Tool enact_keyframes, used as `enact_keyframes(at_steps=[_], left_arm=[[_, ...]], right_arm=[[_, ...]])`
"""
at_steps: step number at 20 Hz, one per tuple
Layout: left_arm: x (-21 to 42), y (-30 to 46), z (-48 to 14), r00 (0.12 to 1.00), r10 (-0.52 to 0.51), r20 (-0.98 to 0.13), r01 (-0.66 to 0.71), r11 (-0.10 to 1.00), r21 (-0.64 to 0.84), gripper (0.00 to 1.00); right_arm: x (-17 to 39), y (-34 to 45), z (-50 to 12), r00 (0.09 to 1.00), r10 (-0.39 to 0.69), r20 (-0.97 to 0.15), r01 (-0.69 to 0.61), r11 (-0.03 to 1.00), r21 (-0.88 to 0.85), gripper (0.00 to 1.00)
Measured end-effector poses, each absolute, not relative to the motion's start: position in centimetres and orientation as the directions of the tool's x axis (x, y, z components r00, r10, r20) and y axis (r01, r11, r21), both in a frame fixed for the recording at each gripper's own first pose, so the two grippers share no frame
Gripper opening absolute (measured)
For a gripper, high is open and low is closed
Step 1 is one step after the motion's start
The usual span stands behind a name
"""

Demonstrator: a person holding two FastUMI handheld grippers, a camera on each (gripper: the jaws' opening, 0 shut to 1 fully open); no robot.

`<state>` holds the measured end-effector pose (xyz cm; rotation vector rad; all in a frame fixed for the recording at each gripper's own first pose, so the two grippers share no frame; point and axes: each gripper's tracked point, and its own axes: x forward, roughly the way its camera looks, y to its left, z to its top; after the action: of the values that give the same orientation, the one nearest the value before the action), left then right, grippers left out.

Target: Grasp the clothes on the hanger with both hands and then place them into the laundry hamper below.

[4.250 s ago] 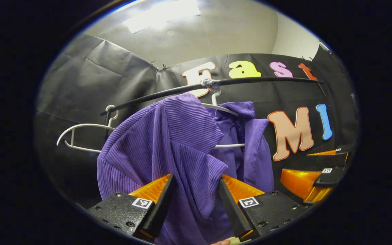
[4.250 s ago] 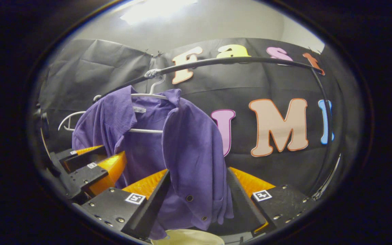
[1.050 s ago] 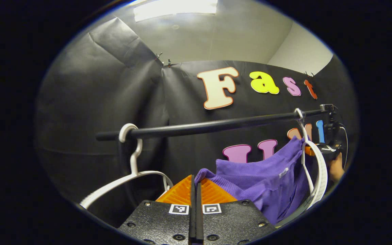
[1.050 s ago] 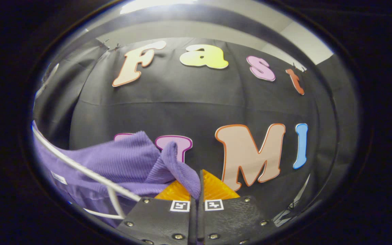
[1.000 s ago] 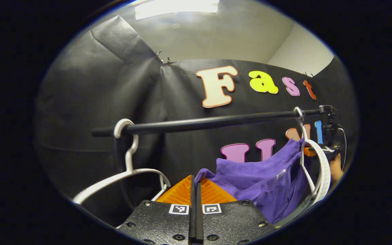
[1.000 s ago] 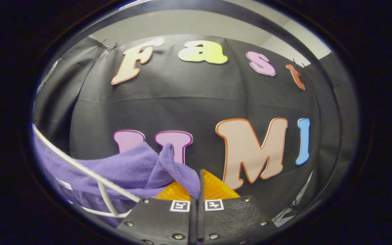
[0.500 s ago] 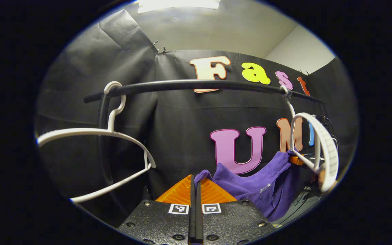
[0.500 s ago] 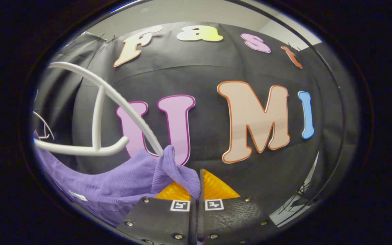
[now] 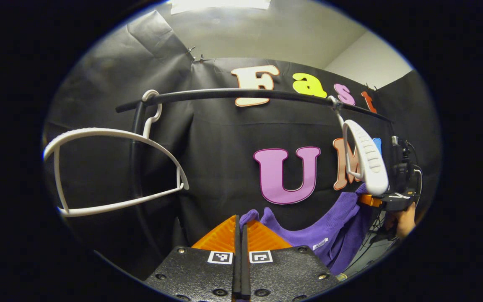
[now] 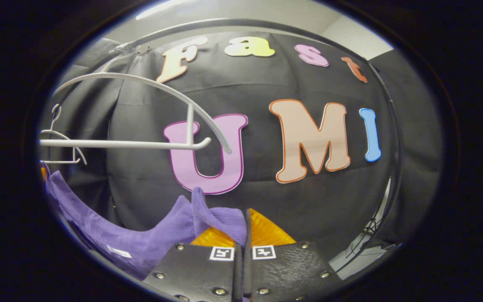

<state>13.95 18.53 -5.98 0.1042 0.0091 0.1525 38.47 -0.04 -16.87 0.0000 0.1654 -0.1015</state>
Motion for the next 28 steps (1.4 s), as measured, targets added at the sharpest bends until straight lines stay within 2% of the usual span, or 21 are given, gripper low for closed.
enact_keyframes(at_steps=[4,10,13,21,28], left_arm=[[12.4,16.9,-5.6,0.992,0.124,0.012,-0.124,0.986,0.114,0.0],[10.0,14.1,-6.3,0.994,0.105,0.016,-0.107,0.988,0.11,0.0],[9.3,12.2,-6.8,0.997,0.081,0.02,-0.082,0.993,0.089,0.0],[9.6,7.1,-8.6,1.0,-0.004,0.024,0.003,0.999,0.048,0.0],[12.9,0.7,-12.5,0.997,-0.063,0.033,0.062,0.997,0.043,0.02]], right_arm=[[34.6,1.4,-14.5,0.991,-0.059,-0.118,0.061,0.998,0.011,0.02],[28.7,2.3,-10.3,0.999,-0.036,-0.001,0.036,0.999,0.033,0.02],[26.2,1.9,-9.5,0.999,-0.04,0.022,0.039,0.998,0.044,0.02],[23.0,0.1,-10.9,0.998,-0.06,0.028,0.058,0.996,0.069,0.02],[23.3,-0.4,-15.9,0.997,-0.072,-0.041,0.075,0.994,0.079,0.02]])
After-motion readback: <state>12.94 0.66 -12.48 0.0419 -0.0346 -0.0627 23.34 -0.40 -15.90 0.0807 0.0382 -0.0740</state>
